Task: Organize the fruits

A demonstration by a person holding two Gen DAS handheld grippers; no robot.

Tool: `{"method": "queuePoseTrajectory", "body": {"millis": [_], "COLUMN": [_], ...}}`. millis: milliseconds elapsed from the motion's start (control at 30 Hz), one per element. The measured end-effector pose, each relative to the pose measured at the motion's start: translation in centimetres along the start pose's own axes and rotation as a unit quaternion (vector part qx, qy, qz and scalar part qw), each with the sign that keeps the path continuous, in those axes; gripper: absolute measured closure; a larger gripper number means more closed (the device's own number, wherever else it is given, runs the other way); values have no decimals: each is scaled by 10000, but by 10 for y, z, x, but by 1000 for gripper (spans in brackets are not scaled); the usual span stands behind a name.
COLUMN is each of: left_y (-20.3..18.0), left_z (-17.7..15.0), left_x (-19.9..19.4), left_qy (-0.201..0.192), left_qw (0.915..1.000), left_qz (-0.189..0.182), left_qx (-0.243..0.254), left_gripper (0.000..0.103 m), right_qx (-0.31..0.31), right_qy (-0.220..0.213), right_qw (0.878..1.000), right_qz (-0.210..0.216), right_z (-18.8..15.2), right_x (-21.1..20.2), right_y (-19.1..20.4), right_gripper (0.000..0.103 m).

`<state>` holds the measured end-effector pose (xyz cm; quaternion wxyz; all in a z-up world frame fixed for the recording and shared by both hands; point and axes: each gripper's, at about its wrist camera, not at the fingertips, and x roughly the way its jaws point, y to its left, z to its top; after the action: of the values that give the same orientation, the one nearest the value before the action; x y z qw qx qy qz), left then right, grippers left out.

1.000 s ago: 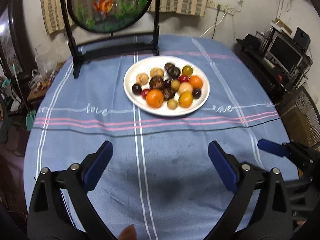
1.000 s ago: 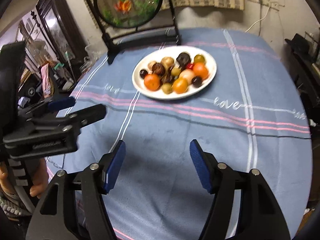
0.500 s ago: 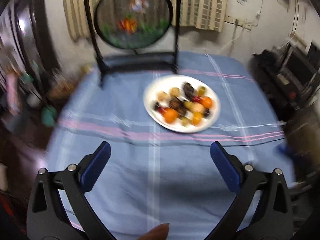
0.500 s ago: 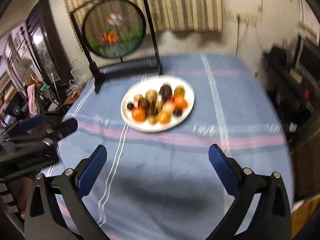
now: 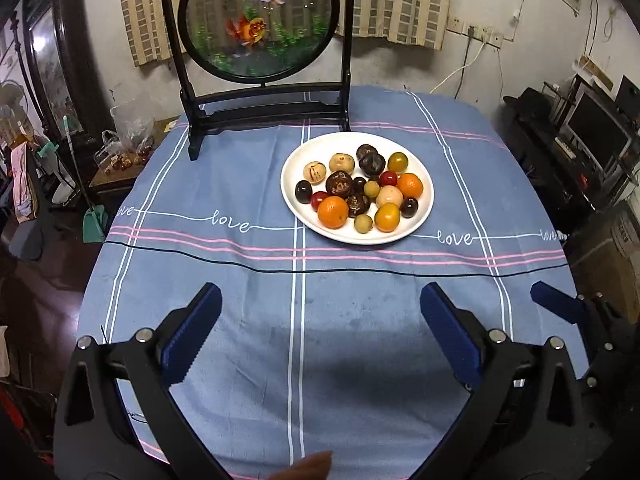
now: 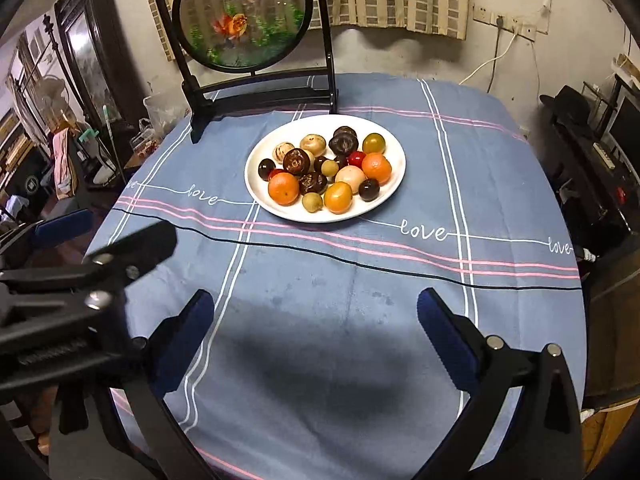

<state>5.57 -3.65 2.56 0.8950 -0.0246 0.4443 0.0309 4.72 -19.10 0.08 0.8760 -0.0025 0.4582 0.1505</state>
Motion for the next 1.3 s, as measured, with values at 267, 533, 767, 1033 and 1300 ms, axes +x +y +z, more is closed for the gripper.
{"method": "queuePoseTrajectory", "body": {"millis": [267,533,767,1033,1300], "left_y": [25,32,26,25,21], "left_z": [3,4,6,5,4], "left_x": [1,12,17,18,17], "left_qy": [30,199,233,205,148], "left_qw": [9996,9993,9995,9996,9999], "left_qz": [119,49,-19,-49,42], "left_qx": [-241,-315,-209,-191,-64], "left_gripper": [2,2,2,2,2], "right_qx": [123,79,211,231,235], "right_qy": [-73,-13,28,103,137], "right_qw": [9999,9999,9997,9996,9996], "right_qz": [20,-87,-131,-126,-102], "right_z": [10,13,14,14,14], "right_x": [5,11,15,18,20], "right_y": [1,4,-4,-4,-5], "right_gripper": [1,1,1,1,1]}}
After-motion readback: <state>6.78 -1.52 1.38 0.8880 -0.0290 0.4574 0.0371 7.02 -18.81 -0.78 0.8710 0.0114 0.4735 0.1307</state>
